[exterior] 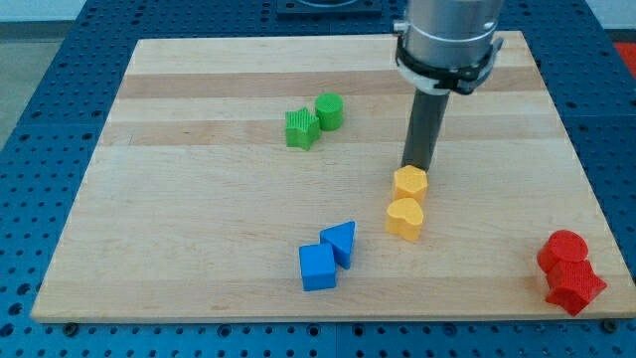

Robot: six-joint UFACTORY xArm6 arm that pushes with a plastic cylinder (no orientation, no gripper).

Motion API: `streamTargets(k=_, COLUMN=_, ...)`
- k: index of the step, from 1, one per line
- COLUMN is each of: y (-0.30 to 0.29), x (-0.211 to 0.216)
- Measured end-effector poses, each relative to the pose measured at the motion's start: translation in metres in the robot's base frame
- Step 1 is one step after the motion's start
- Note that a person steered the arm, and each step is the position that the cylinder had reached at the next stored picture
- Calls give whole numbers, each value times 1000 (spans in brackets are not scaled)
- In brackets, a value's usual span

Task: Push the yellow hexagon to the right of blue triangle

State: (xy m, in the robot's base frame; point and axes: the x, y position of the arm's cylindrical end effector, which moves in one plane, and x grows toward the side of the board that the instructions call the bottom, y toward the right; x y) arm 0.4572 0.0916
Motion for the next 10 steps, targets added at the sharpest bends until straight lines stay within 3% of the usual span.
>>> streamTargets(k=3, y=-56, x=45)
streamTargets(k=5, y=-27, x=19)
streamTargets(k=10, y=-31, x=112)
